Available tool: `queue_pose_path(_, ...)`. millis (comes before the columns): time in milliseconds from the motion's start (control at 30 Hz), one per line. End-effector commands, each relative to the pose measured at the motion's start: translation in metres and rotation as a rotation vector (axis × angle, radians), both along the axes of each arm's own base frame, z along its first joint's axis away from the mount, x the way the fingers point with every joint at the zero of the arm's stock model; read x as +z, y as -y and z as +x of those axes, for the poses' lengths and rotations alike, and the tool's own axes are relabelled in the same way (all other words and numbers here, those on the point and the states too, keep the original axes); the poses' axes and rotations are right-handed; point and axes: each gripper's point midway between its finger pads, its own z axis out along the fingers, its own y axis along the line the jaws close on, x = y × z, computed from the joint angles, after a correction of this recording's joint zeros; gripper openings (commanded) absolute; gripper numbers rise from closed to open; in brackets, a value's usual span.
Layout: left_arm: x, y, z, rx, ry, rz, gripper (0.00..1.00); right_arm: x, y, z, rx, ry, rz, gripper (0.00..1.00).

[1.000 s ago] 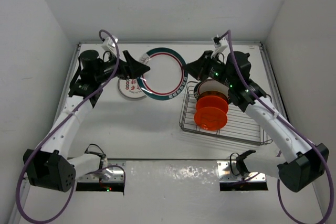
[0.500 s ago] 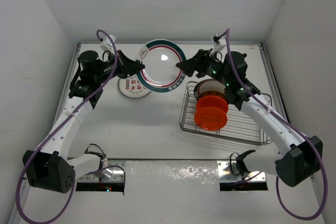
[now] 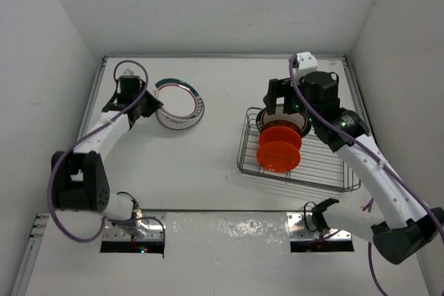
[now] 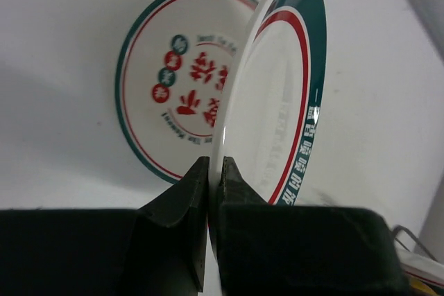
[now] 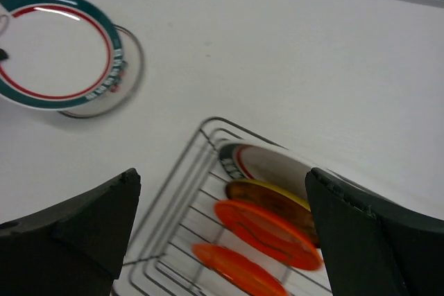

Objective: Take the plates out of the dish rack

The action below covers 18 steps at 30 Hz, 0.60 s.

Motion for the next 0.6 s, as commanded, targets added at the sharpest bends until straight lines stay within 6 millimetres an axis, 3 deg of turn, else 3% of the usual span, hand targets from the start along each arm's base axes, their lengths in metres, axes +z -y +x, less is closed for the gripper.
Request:
queue_pose_path(0,-0.007,-0.011,0.027,0.058,0.008,0.013,0.0,0.004,0.045,-0.011,-0.087,-0.002,-0.23,0.99)
queue_pose_path(33,-0.015,-0.013,0.029,0.058,-0.009,0.028,0.0,0.002,0.049,-0.013,-0.085,-0.008,-0.268,0.99)
queue_pose_path(133,-0.033,-0.016,0.034,0.053,-0.052,0.026,0.13,-0.01,0.059,-0.018,-0.031,-0.028,-0.407,0.99)
queue_pose_path(200,-0.045,-0.019,0.031,0.064,-0.087,0.031,0.3,-0.019,0.063,-0.021,-0.001,-0.049,-0.466,0.99)
queue_pose_path(233,-0.048,-0.017,0.03,0.056,-0.092,0.027,0.48,-0.025,0.066,-0.022,0.014,-0.069,-0.508,0.99)
queue_pose_path(333,-0.053,-0.016,0.023,0.045,-0.128,0.031,0.77,-0.033,0.068,-0.023,0.086,-0.087,-0.592,0.99)
queue_pose_path(367,-0.053,-0.016,0.021,0.038,-0.131,0.033,0.99,-0.042,0.067,-0.023,0.13,-0.112,-0.631,0.99)
queue_pose_path(533,-0.033,-0.01,0.007,-0.065,-0.144,0.091,1.0,-0.07,0.084,-0.004,0.215,-0.147,-0.864,0.97)
queue_pose_path(567,-0.025,-0.008,0.002,-0.106,-0.143,0.114,1.0,-0.076,0.084,0.002,0.228,-0.16,-0.883,0.92)
